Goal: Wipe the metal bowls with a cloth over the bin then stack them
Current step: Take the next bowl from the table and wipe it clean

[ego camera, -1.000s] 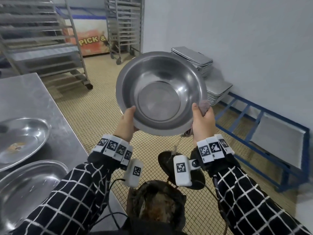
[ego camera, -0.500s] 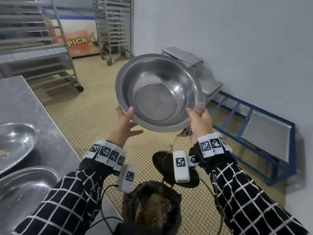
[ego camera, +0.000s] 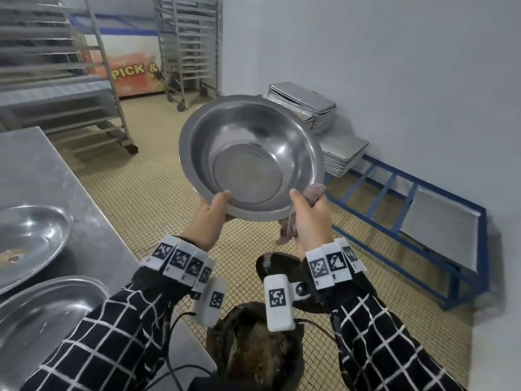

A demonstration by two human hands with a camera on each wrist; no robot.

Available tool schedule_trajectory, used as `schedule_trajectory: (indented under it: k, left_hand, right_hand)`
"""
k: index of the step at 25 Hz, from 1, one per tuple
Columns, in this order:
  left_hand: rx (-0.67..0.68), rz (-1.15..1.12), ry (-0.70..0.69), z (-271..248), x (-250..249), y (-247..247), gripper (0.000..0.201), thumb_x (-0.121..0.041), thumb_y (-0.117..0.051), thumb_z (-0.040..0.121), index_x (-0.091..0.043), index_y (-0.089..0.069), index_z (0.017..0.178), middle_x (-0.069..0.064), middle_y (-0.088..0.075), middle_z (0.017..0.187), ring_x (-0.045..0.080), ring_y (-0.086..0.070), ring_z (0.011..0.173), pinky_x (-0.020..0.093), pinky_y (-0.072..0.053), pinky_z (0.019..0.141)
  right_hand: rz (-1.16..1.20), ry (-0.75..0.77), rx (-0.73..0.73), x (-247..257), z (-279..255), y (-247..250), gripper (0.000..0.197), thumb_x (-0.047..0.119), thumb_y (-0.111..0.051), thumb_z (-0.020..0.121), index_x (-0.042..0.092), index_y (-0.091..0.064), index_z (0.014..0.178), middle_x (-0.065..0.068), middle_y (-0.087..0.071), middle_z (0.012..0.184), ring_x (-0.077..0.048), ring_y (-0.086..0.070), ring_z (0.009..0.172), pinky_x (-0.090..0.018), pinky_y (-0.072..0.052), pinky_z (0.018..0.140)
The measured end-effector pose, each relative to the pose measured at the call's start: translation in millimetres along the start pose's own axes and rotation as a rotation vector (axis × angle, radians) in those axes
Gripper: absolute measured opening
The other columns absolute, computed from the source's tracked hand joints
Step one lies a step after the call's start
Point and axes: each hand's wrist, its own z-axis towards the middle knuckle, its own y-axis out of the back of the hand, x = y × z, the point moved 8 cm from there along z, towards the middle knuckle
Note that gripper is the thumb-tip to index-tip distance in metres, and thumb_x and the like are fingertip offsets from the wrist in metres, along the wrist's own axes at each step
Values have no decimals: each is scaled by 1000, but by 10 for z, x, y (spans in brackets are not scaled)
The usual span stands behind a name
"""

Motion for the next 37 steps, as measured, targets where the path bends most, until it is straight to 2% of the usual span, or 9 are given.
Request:
schedule_trajectory:
  k: [2, 5, 9, 12, 18, 23, 27, 31, 37]
  left_hand:
    - [43, 150, -49, -83, -24, 34, 36, -43, -43, 95, -18, -53, 120, -2, -61, 117, 16, -56, 113, 30, -45, 101]
    - [-77, 127, -46, -325, 9, 357, 21, -30, -54, 95, -19, -55, 113, -10, -61, 102, 10, -59, 102, 5, -45, 76]
    - [-333, -151, -61, -892, 191, 1055, 74, -31, -71, 70, -4, -43, 133, 10, -62, 109, 21, -64, 97, 16, -52, 73]
    - [-581, -279, -67, -1617, 286, 1623, 65, -28, -66, 77, -7, -46, 135, 14, -66, 109, 30, -64, 103, 33, -55, 82]
    - [-999, -113, -93, -3529, 383, 2306, 36, -23, -56, 79, -40, -57, 111, -7, -66, 106, 13, -63, 99, 35, -50, 89]
    - [-1236, 1, 90, -4777, 765, 2789, 42, -34, -62, 75, -42, -54, 116, 1, -67, 112, 23, -65, 103, 47, -50, 94]
    - [-1303, 138, 204, -5266, 999, 3164, 44, -20, -58, 89, -24, -46, 132, -3, -64, 94, 11, -60, 71, 29, -48, 66]
    - [-1282, 259, 286, -5509, 1153, 3535, 37, -21, -59, 86, -28, -51, 122, -8, -64, 94, 12, -63, 81, 42, -54, 80]
    - [-1153, 352, 289, -5513, 1299, 3975, 42, -21, -65, 85, -21, -52, 125, -3, -64, 110, 16, -65, 92, 42, -58, 79]
  right_hand:
    - [45, 1, -41, -13, -89, -123, 26, 28, -67, 75, 19, -53, 96, -8, -62, 94, -26, -63, 83, -51, -54, 85]
    - [52, 18, 3, -4, -254, -302, 16, 9, -62, 78, 15, -50, 87, -8, -58, 83, -22, -58, 68, -42, -56, 69]
    - [25, -49, 248, -103, -598, -594, 16, 3, -59, 81, 14, -50, 88, -9, -55, 84, -24, -59, 70, -39, -57, 65]
    - [-89, -82, 501, -270, -942, -839, 14, 8, -62, 80, 13, -54, 90, -16, -62, 95, -31, -64, 87, -57, -54, 82]
    - [-189, -126, 980, -738, -2101, -1450, 15, 5, -62, 79, 17, -53, 82, -8, -55, 81, -24, -55, 76, -42, -50, 75]
    - [-348, -114, 1149, -1255, -3029, -1896, 21, 24, -65, 64, 28, -50, 78, 1, -55, 75, -24, -56, 78, -50, -50, 83]
    - [-357, -150, 1169, -1559, -3547, -2115, 16, 8, -62, 80, 19, -51, 81, -3, -56, 68, -22, -55, 65, -42, -52, 71]
    - [-385, -135, 1132, -1794, -3905, -2288, 21, 4, -55, 87, 14, -43, 74, 5, -43, 41, -9, -39, 32, -21, -36, 38]
    - [-482, -108, 1071, -2039, -4050, -2499, 8, 17, -60, 87, 16, -52, 87, -1, -50, 56, -11, -44, 39, -27, -38, 49]
